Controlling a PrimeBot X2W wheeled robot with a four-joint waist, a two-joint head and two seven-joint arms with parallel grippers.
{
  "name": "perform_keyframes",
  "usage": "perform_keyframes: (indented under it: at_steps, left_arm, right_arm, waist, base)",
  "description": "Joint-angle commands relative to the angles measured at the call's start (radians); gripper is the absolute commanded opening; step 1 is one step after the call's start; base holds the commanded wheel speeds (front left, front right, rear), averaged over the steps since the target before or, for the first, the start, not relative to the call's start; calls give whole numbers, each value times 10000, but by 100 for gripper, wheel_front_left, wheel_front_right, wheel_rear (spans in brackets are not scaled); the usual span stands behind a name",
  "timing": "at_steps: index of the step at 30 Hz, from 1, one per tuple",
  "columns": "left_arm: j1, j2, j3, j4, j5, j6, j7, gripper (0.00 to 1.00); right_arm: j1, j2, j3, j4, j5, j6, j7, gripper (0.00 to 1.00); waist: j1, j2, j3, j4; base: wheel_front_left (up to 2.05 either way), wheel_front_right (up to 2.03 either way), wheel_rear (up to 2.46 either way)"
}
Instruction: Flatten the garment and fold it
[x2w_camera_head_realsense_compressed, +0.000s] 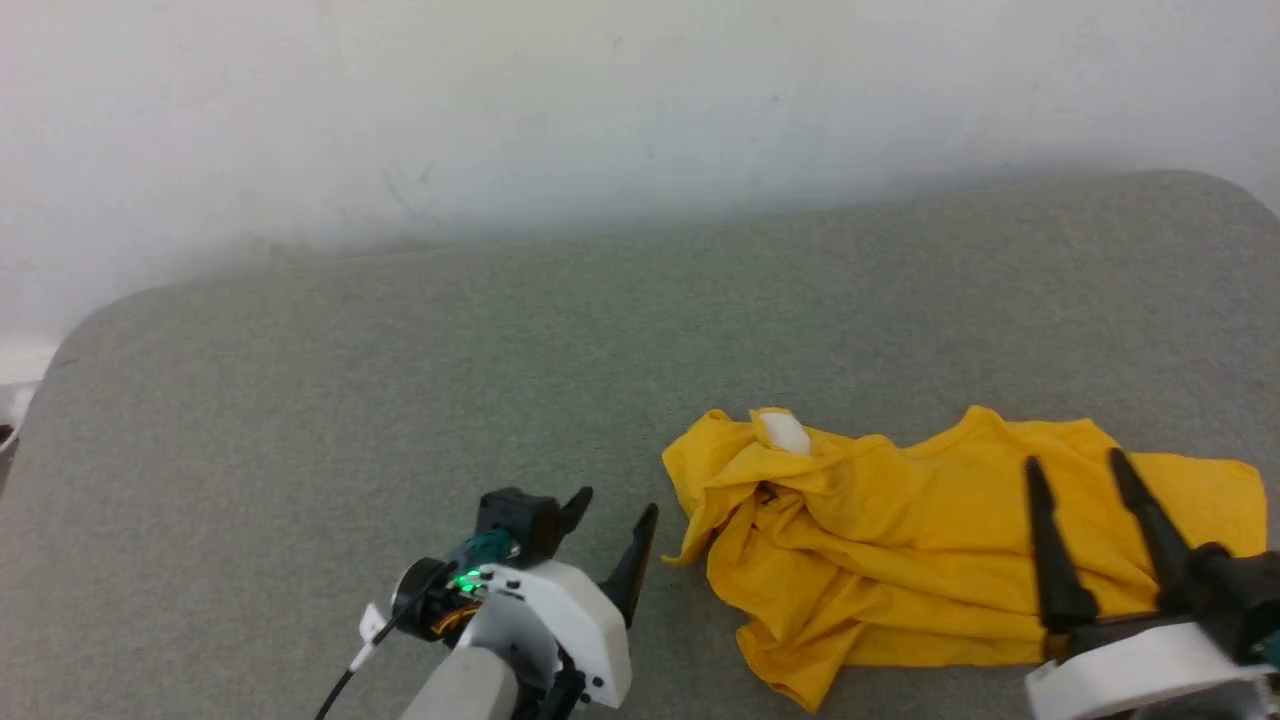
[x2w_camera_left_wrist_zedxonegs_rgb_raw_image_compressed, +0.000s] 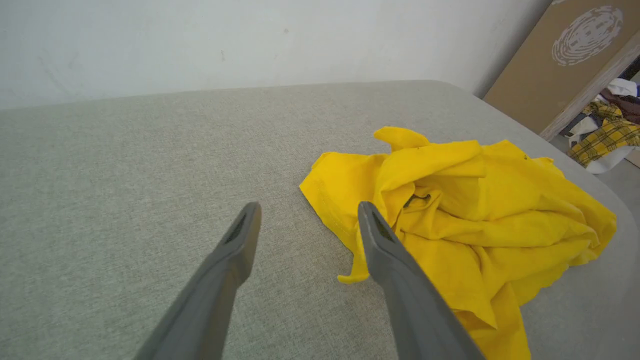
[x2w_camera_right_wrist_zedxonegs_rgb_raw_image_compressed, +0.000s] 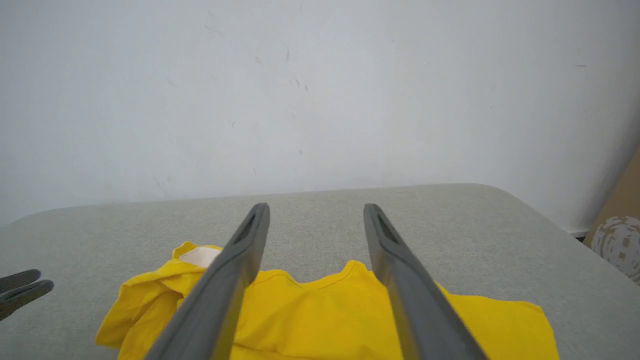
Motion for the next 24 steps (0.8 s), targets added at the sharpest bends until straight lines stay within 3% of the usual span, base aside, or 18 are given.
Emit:
perform_keyframes:
  at_steps: [1,11,12,13,14,21,24]
  left_arm:
    - [-298,-29,-127,265,-79,-62,146,100]
    - [-1822,-124,-1298,2653,-585,-183,1616,100]
    - [-1961,-126,-1415,2825,-730,-197,1761,77]
    - [-2105,-127,-1543,2958,-847,-207,1831,24]
    - [-2236,-127,-1682,3095,-953,-224,1907,0]
    - [-3327,-127,-1863,3161,-1005,144,696,0]
    - [-3931,167,-1681,2639,-648,456,-212,0]
  right_arm:
    - [157,15,278,-257,-139,-11,78,100]
    - [442,16,1529,-1043,-40,-11,487,100]
    - [432,16,1544,-1041,-12,-11,483,100]
    - [420,16,1545,-1027,26,-11,469,100]
    - [413,16,1536,-999,75,-11,467,100]
    - [385,16,1220,-863,203,-11,408,100]
    - [420,16,961,-823,270,-11,382,100]
  waist:
    - [0,0,67,-215]
    - [0,0,358,-632]
    - [0,0,383,-647]
    - [0,0,403,-657]
    - [0,0,420,-660]
    - [0,0,493,-472]
    - [0,0,480,-212]
  base:
    - [0,0,0]
    - [0,0,0]
    - [0,0,0]
    - [0,0,0]
    - [0,0,0]
    - [0,0,0]
    - [0,0,0]
